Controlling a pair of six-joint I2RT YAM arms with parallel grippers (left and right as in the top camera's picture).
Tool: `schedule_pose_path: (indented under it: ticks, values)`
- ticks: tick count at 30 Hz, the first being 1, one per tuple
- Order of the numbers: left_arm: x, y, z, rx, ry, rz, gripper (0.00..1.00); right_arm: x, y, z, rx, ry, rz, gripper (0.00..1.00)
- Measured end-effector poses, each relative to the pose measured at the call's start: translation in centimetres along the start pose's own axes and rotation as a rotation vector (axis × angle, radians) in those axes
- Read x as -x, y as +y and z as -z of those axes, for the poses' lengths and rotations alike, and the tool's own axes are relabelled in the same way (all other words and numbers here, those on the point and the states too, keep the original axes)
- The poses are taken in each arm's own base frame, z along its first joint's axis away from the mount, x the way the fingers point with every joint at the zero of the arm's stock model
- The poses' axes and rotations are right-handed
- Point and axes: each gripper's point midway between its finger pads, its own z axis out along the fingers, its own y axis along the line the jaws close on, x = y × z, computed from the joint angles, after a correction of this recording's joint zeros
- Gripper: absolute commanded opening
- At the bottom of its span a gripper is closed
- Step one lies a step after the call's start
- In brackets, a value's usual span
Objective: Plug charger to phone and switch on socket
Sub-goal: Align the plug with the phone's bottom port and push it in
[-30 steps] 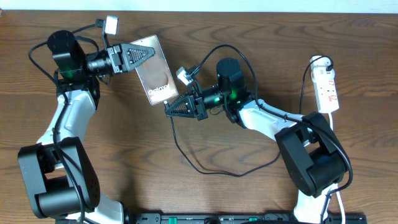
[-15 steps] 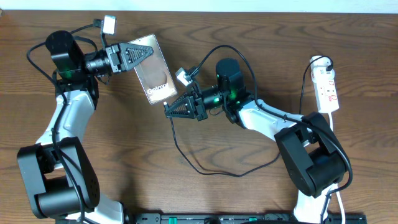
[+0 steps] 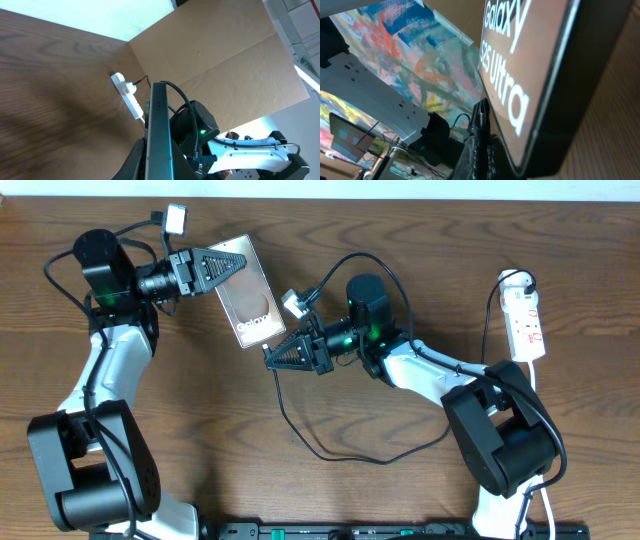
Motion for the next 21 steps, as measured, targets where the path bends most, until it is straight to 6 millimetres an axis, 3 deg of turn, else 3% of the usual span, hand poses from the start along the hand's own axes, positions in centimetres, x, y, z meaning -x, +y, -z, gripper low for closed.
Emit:
schedule_pose_path:
  ticks: [21]
  values:
    - [-0.19, -0.15, 0.0, -0.008, 0.011, -0.005, 0.07, 0.09, -0.13, 0.0, -0.008, -0.005, -0.003, 0.01]
